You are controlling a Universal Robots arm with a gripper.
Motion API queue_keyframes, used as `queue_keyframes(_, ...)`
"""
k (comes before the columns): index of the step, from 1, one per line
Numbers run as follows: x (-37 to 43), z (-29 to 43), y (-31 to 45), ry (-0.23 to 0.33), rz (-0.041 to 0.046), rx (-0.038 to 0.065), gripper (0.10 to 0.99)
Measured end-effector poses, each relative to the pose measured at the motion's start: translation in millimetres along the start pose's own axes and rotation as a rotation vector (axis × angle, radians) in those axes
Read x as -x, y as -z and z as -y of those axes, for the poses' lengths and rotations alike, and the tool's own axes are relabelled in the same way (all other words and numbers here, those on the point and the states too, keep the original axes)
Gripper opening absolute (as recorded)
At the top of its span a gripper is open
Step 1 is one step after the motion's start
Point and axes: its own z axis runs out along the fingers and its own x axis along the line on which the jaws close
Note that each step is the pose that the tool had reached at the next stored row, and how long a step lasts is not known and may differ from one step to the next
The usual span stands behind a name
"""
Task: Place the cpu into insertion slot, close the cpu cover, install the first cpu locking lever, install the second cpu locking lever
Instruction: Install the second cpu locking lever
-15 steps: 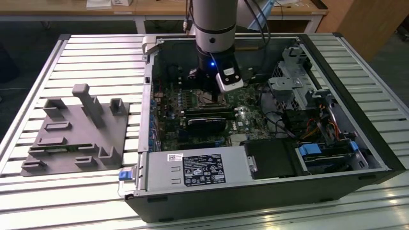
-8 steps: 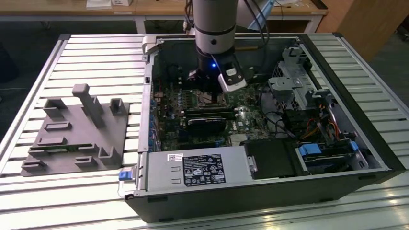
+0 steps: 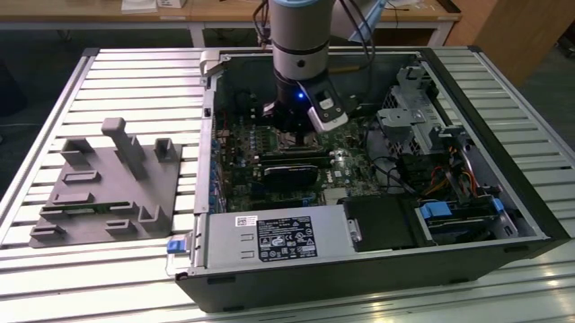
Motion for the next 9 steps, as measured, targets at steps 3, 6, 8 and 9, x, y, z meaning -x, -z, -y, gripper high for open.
queue_keyframes(3, -4.8, 2.2, -3.3, 0.015, -0.0015, 0.004, 0.106)
queue_keyframes(6, -10.4, 4.6, -5.4, 0.023, -0.0028, 0.01, 0.106)
queue_keyframes(8, -12.9, 6.5, -6.3, 0.025, -0.0042, 0.022, 0.106)
queue_keyframes(9, -13.3, 7.6, -6.6, 0.025, -0.0048, 0.029, 0.106)
